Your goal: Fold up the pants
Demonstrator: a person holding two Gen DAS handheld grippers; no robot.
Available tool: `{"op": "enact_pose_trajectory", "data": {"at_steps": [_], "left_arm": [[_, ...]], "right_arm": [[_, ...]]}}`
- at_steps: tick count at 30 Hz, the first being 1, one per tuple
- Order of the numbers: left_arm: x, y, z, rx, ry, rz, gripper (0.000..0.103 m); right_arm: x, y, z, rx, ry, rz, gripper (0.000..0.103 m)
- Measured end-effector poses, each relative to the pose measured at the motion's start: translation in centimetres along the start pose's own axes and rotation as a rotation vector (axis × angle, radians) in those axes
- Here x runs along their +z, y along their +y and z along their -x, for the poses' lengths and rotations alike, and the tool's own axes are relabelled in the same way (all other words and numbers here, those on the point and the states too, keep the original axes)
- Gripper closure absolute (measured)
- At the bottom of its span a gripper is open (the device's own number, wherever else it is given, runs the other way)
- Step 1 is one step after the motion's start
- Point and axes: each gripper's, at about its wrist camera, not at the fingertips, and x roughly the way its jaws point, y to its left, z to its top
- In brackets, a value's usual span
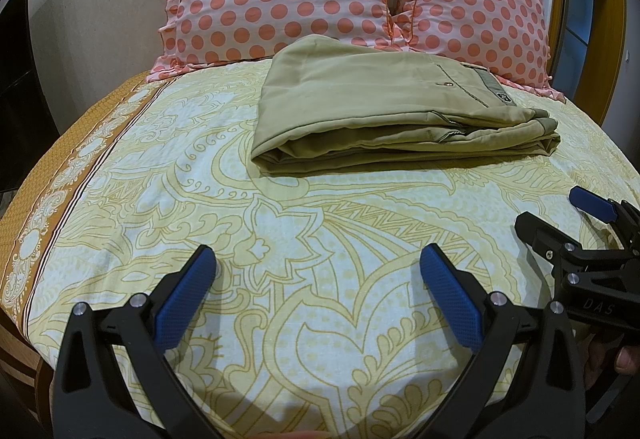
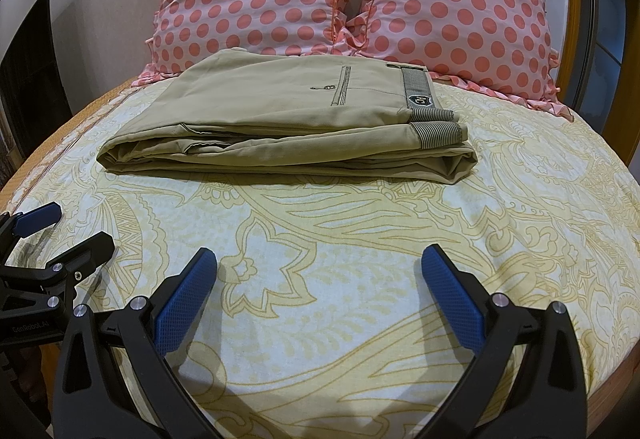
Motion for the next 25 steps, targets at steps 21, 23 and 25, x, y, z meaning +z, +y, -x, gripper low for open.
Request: {"op": "enact_pose_trajectory", "data": {"at_steps": [21,23,25], "left_arm": [[0.04,0.06,-0.49,0.007,-0.002,0.006,0.002],[0.04,0.05,-0.48,0.007,-0.003,0.006,0.002],[0.06,0.05,-0.48,0.007,-0.003,0.006,0.002]], "right_arm": [[0.01,-0.04,0.0,0.001,-0.001,0.001,0.001],[0.01,-0.05,-0.01,0.001,-0.001,0.001,0.001],[0.0,-0.05,-0.02,0.001,0.0,0.001,0.001]]}}
